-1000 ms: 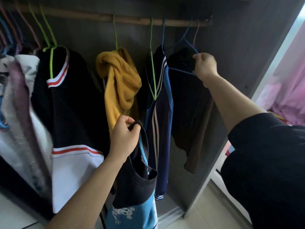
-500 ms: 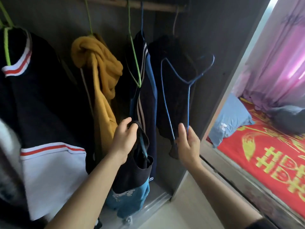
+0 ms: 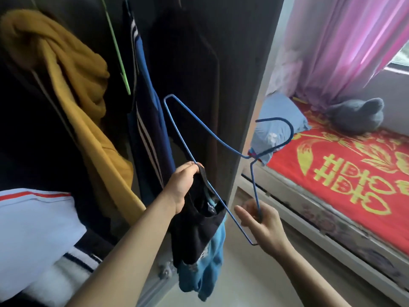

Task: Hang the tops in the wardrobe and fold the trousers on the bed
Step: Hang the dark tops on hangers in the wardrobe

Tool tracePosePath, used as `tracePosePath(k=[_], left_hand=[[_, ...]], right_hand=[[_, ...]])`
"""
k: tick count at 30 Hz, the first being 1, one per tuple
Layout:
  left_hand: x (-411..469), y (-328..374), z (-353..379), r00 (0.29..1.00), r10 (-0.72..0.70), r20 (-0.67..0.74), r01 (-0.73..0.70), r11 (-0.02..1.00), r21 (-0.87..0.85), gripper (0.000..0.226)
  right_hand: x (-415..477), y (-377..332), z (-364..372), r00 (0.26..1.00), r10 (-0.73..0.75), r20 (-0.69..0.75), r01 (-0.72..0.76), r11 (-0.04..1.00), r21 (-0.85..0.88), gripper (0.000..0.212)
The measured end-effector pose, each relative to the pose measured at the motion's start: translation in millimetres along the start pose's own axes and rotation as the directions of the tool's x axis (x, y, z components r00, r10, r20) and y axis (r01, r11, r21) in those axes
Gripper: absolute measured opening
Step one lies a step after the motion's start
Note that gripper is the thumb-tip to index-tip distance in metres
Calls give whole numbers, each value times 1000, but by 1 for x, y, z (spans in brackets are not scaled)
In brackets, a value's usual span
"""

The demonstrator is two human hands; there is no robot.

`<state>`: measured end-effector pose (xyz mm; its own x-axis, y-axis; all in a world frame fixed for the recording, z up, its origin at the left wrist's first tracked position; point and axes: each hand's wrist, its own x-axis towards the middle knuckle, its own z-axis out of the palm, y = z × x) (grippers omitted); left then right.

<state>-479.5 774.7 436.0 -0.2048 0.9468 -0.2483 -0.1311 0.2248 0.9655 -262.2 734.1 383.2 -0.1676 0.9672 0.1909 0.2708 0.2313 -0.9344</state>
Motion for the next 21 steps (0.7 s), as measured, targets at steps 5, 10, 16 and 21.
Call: tracePosePath(k=[5,10,16,21], left_hand=[[-4,-4,41,982,180,59,-190,936,298,19],[11,-10,70,925,306,-226,-163,856,491,7],[24,-8,101,853,426,-302,-156,759,632,6],[17,-6,143,873,457,-170,-234,698,677,9]], right_hand=[[25,-38,-33,994,-45,-100,67,972,226,25],[6,-30,-82,983,-83,-163,79,996,-35,27],[-31,-7,-167,993,0,-116,-32,959,-281,38],[-31,-6,-199,993,108,49,-82,923,-376,33]])
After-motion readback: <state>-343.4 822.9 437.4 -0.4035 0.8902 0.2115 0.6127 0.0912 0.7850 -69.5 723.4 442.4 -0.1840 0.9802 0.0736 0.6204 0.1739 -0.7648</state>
